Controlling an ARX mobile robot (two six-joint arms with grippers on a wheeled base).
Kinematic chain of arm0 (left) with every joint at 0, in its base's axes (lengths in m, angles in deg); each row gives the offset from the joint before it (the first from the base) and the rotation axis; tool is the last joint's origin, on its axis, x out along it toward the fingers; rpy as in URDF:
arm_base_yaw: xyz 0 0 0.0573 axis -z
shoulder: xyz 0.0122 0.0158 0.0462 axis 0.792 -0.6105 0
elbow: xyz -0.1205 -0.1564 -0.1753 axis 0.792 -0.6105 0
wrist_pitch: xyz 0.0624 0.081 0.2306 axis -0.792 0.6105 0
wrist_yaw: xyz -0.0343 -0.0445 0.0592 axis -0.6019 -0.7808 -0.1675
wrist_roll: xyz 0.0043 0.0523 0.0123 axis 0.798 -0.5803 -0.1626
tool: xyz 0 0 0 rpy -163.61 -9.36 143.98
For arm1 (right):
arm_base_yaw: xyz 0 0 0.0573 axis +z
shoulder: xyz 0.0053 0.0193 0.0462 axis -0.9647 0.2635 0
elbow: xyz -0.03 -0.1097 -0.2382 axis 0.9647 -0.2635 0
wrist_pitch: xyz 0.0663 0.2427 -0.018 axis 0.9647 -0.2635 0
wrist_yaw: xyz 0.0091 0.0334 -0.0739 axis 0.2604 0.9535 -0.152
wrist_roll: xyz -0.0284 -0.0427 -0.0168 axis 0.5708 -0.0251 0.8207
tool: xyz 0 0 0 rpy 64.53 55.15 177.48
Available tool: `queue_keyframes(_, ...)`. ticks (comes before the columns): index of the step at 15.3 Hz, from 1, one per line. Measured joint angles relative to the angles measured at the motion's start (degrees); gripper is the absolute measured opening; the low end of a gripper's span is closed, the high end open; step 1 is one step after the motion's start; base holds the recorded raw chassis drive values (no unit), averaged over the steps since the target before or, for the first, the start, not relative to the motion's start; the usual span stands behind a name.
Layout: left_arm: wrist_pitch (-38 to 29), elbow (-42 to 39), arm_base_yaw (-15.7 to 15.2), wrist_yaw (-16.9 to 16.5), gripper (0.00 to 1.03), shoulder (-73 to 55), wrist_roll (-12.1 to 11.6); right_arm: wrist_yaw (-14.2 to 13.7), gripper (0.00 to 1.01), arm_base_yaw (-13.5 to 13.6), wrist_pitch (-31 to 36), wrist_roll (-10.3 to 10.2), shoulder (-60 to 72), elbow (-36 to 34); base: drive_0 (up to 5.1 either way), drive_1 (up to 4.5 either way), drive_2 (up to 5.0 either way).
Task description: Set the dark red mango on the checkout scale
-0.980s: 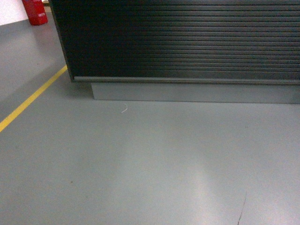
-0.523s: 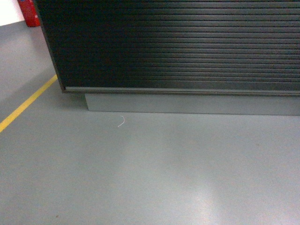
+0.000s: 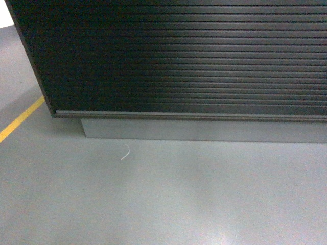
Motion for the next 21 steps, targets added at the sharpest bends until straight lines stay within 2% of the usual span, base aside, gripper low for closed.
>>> queue_keyframes(21,0.11,-0.02,0.00,0.02,0.98,-0.02,-0.02,-0.02,0.98,0.00,-0.02,0.00,0.00,0.00,-0.1,4.25,-4.4)
